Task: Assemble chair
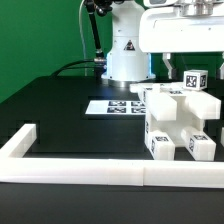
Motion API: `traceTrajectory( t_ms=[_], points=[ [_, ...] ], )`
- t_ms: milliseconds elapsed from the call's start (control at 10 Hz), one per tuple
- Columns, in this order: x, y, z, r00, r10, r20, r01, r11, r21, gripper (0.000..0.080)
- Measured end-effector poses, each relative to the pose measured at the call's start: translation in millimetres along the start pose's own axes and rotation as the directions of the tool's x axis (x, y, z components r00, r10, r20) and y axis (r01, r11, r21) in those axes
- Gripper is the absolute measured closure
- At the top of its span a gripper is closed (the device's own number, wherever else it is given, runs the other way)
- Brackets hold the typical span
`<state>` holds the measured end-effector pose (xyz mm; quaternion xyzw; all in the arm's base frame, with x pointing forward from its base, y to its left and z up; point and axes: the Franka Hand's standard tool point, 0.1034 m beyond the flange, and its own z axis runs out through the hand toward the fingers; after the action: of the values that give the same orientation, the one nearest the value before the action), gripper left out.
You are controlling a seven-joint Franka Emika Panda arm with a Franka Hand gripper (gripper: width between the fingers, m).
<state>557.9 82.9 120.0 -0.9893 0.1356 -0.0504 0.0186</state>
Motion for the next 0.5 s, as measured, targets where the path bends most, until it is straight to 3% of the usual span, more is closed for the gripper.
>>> traceTrajectory(
  t_ms=[500],
  points=[
    [-1.0,-2.4,0.0,0.899,-0.438,0.001,0.438,0.899,-0.003,0.015]
  ],
)
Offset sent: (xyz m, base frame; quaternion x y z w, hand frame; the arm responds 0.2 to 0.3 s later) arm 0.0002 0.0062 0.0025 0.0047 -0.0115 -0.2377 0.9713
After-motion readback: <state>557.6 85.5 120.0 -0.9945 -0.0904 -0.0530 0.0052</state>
